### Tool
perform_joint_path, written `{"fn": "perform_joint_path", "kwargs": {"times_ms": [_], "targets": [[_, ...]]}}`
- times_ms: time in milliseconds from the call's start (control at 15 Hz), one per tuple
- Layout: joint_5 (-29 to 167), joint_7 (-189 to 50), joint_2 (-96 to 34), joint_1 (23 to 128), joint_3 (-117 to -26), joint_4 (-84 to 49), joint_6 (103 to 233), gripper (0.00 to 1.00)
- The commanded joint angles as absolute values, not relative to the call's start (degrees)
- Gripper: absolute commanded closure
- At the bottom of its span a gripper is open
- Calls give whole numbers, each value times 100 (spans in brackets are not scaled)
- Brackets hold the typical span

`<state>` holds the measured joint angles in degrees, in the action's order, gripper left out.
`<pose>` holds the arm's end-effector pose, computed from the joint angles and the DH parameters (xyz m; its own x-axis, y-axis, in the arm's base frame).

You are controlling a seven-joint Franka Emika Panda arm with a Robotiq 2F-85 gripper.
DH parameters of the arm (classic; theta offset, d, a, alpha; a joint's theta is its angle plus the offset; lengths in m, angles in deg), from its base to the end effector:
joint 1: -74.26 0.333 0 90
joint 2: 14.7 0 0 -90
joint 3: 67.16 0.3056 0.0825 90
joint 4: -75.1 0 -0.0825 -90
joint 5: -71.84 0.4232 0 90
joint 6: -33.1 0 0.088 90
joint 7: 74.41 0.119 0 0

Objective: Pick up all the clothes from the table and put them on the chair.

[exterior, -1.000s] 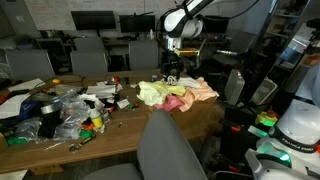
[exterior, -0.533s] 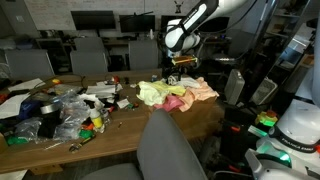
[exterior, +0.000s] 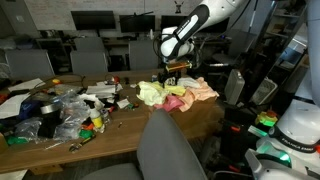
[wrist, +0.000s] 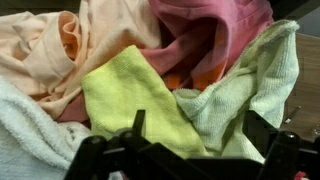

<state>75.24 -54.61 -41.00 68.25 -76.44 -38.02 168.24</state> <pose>0.6051 -0.1646 0.1810 0.7990 -0.5990 -0.0521 -0.5967 -0.8007 0.0534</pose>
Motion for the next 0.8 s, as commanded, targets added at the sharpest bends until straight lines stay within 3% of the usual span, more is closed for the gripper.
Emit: {"fn": "perform_joint_path", "kwargs": {"times_ms": [0,733], "targets": [[7797,-5417,-4291,6841,-7536,-3599,16619,0],[8168,-5497,-4588,6752,-7505,-3668,16376,0]]}}
